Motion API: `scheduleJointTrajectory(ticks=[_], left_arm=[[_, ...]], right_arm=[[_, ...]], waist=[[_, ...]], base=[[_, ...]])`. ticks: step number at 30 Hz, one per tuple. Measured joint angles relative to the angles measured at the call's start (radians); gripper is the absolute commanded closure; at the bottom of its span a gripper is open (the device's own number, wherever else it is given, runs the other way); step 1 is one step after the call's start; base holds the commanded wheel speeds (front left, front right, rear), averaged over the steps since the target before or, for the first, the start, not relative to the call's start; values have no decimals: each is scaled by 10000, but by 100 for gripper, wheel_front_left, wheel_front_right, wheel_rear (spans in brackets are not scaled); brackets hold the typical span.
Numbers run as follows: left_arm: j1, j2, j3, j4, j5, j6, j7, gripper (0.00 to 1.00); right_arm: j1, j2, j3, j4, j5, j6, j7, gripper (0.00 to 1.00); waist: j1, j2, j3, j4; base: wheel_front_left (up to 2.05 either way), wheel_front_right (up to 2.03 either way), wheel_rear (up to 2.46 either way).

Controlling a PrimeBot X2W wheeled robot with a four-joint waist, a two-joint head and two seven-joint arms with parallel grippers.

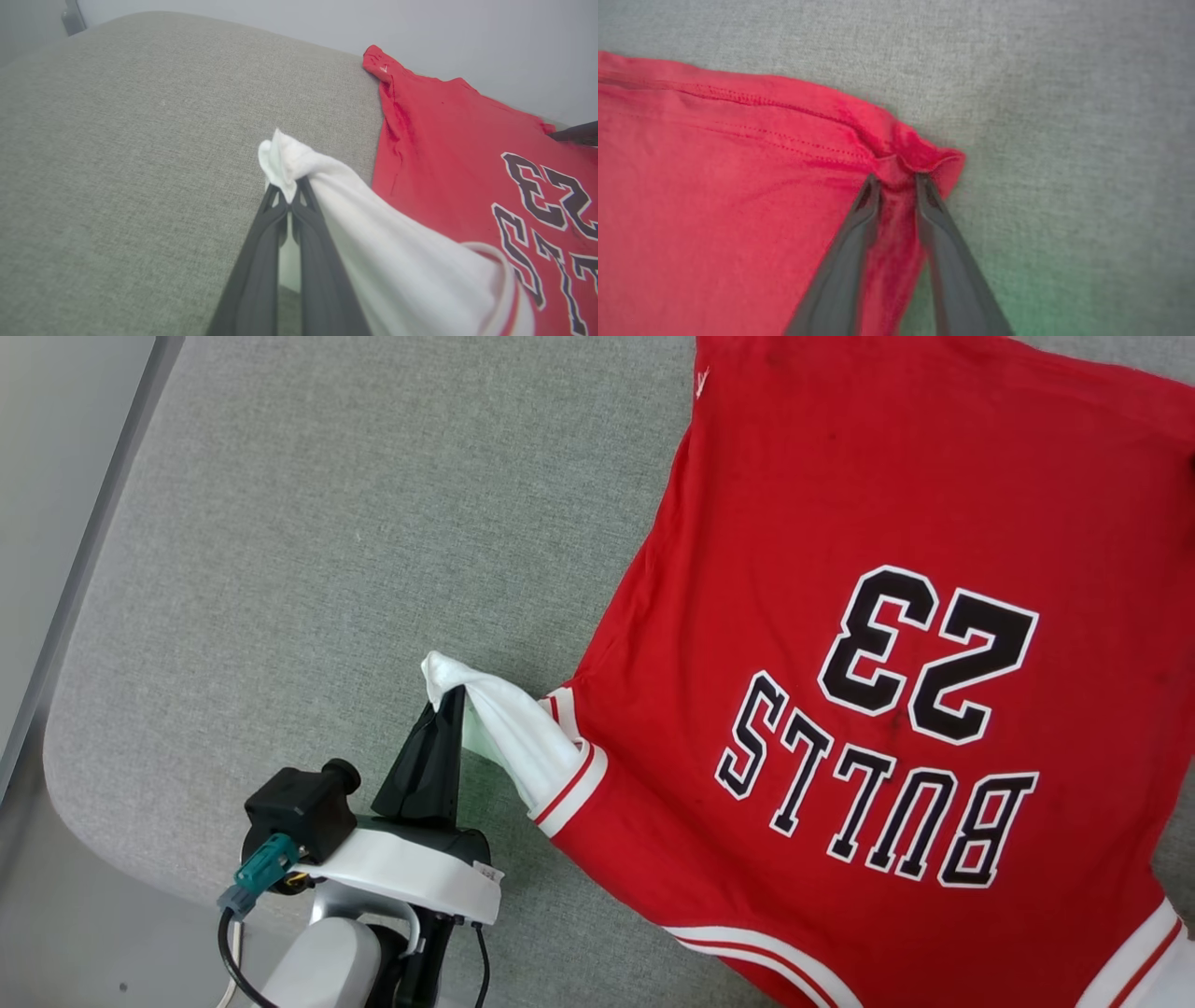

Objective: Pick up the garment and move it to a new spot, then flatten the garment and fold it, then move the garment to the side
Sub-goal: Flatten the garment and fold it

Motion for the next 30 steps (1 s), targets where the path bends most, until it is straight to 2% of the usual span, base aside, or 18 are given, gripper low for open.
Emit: scheduleJointTrajectory(ticks=[9, 13, 19, 24, 30], left_arm=[[484, 40, 412, 462, 263, 0, -2, 100], [958, 242, 688, 589, 261, 163, -2, 100], [1581, 581, 803, 755, 209, 276, 44, 100], [2075, 809, 1028, 811, 81, 456, 150, 100], [2474, 1049, 1149, 917, -15, 566, 330, 100]], right_arm=[[1066, -230, 629, -372, 257, 8, -986, 100], [2274, -520, 1062, -1028, 813, 6, -1383, 100], [4777, -782, 989, -2483, 1630, 8, -1753, 100], [7308, -401, 359, -3822, 2061, 6, -1925, 100], [9957, 713, -575, -5354, 2194, 8, -2044, 100]], waist=[[3, 0, -1002, -212], [3, 1, -1676, -495], [2, 1, -2632, -1180], [2, 1, -3264, -1903], [1, 1, -3824, -2751]], base=[[0, 0, 0], [0, 0, 0], [0, 0, 0], [0, 0, 0], [0, 0, 0]])
